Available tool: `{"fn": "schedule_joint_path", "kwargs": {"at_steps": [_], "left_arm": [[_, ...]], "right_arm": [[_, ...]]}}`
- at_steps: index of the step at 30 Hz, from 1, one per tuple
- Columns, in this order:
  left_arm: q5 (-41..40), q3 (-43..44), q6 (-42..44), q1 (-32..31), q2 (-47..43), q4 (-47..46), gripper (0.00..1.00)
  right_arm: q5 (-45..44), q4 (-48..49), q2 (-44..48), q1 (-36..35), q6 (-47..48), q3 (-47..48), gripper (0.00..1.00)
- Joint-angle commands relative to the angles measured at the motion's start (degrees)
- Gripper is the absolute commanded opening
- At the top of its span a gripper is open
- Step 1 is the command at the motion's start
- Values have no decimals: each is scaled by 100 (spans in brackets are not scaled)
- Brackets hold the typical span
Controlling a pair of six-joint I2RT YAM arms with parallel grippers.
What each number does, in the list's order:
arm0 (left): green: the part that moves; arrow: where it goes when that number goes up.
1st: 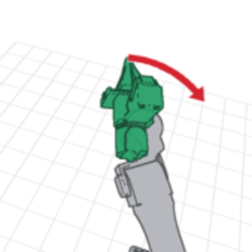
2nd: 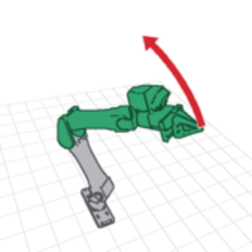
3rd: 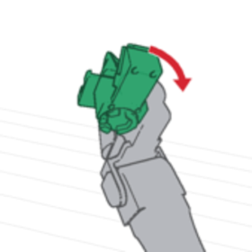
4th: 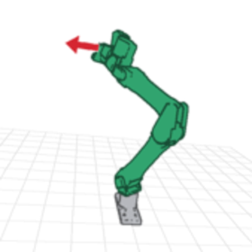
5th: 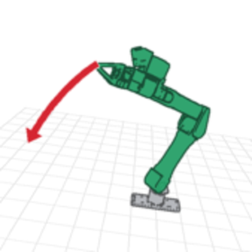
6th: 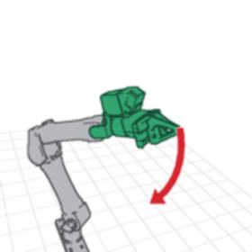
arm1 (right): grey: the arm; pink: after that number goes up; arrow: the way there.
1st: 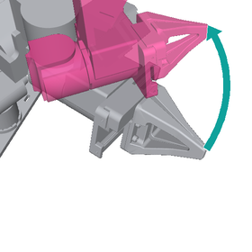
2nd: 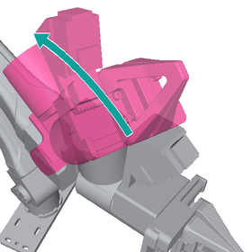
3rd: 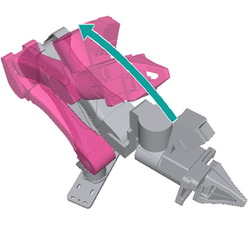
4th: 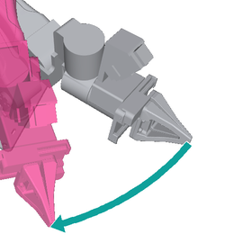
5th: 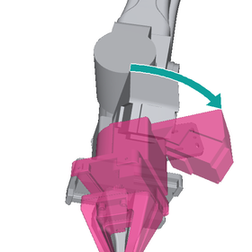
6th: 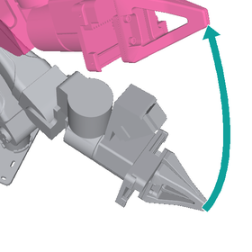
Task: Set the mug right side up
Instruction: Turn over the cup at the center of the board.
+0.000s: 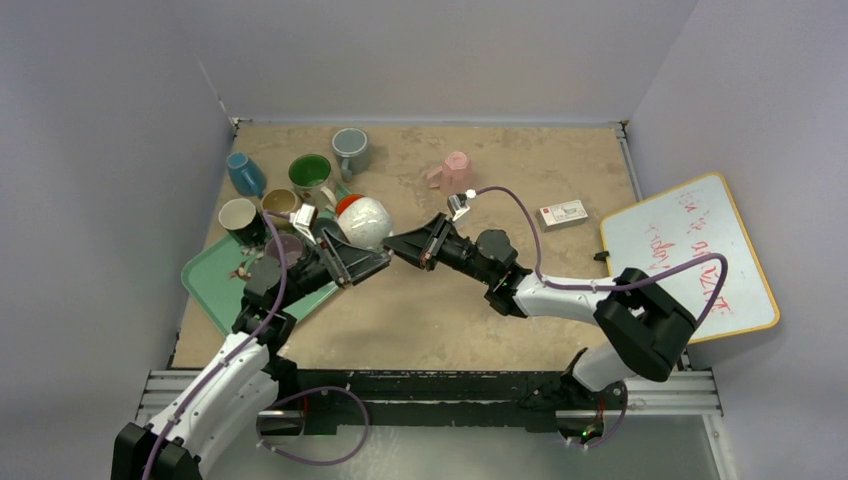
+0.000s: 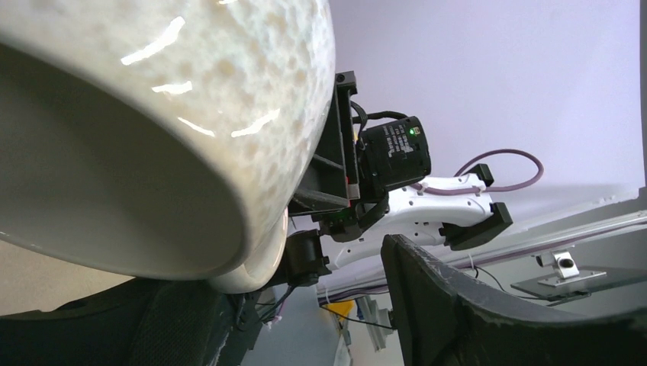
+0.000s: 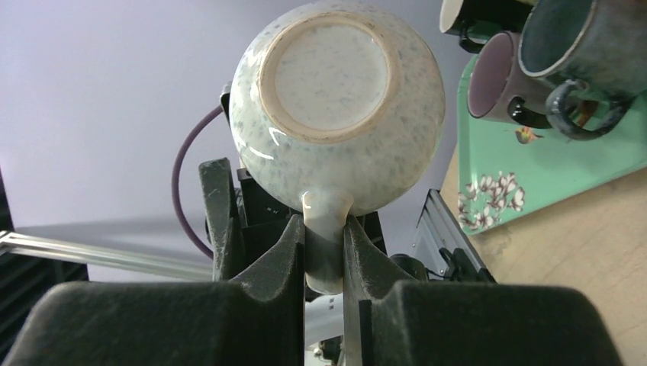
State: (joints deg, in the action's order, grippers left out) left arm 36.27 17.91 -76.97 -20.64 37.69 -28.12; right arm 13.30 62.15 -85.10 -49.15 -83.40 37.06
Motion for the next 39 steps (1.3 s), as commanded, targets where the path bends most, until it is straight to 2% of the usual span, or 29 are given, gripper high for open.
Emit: {"fn": "schedule_joint_path", "kwargs": {"at_steps": [1, 3, 6, 11, 15, 27, 32, 37, 38, 39], "left_arm": [[-163, 292, 29, 25, -198, 72, 66], [-211, 336, 20, 25, -160, 146, 65], [-251, 324, -74, 25, -45, 77, 59], [-316, 218, -403, 25, 170, -503, 52], [-240, 299, -421, 25, 376, -479, 52], [25, 213, -812, 25, 625, -1234, 48], [121, 156, -984, 25, 704, -1707, 40], [183, 209, -891, 25, 701, -1674, 39], [221, 235, -853, 25, 720, -1627, 36], [229, 239, -840, 25, 742, -1621, 29]], "right_arm": [[319, 1174, 399, -49, -77, 122, 0], [335, 1233, 505, -51, -72, -52, 0], [321, 1116, 670, -51, 49, -173, 0], [266, 880, 828, -182, 244, -292, 0], [245, 1052, 733, -232, 180, -364, 0], [321, 1809, 276, -304, -76, -371, 0], [328, 1915, 179, -304, -135, -406, 0], [360, 1846, 151, -306, -131, -425, 0], [359, 1755, 170, -303, -90, -427, 0], [351, 1643, 200, -306, -59, -440, 0]]}}
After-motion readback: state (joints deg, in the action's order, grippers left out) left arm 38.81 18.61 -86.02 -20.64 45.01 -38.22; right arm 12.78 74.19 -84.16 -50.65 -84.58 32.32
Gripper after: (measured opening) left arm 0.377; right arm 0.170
